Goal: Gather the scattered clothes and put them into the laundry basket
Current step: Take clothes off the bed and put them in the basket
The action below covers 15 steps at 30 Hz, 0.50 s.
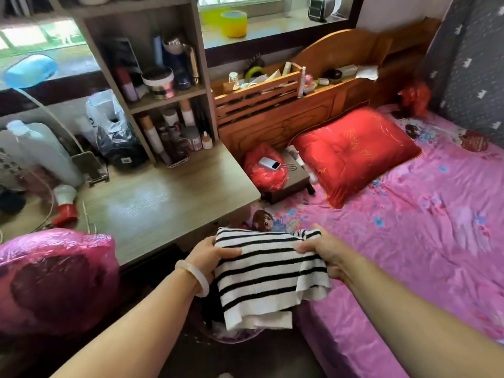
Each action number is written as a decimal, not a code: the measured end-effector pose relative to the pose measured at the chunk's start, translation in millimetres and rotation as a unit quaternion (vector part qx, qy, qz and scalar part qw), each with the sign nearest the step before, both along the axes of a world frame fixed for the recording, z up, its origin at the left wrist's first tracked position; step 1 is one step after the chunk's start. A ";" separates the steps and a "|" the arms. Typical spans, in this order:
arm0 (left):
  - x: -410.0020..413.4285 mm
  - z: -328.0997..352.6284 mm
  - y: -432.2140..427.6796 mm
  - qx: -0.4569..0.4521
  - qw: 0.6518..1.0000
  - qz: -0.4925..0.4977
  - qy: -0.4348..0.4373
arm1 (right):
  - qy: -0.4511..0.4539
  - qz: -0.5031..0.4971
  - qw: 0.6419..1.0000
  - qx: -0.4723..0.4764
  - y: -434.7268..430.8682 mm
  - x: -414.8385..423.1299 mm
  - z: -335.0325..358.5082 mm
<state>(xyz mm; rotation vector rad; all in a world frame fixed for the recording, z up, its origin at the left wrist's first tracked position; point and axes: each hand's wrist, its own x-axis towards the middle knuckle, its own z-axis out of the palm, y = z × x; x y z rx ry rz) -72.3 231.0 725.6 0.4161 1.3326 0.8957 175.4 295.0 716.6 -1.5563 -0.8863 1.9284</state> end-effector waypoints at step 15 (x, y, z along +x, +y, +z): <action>-30.7 -92.8 -16.0 0.046 0.847 -0.125 0.515 | -0.415 0.292 0.821 0.261 10.5 -34.8 -75.9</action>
